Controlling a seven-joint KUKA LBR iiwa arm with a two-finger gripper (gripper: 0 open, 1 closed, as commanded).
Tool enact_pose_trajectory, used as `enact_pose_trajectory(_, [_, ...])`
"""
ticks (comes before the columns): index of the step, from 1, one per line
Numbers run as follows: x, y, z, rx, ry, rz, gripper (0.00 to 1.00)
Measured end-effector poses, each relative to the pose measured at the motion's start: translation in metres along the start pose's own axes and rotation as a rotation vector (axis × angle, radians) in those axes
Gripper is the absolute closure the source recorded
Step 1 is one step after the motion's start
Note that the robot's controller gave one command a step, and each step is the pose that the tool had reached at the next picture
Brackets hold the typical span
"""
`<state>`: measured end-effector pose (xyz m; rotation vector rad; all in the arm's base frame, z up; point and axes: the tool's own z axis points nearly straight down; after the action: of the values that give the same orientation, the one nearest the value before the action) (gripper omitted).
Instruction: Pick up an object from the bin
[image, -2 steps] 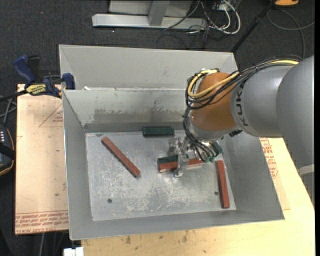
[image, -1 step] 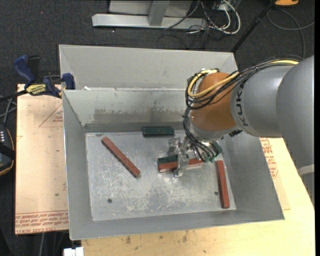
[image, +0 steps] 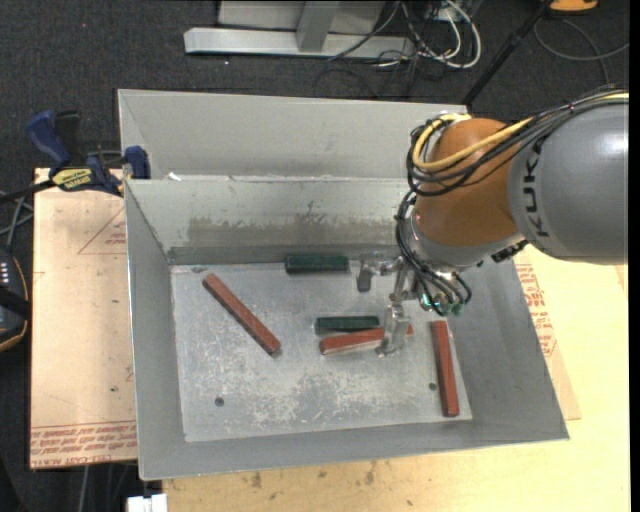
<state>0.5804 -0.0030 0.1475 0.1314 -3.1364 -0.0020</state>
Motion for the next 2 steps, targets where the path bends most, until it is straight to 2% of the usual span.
enact_pose_trajectory(1, [0.009,-0.005,-0.051,0.002,-0.013,0.007,0.0])
enact_pose_trajectory(2, [0.004,0.001,-0.007,0.002,-0.01,-0.065,0.0])
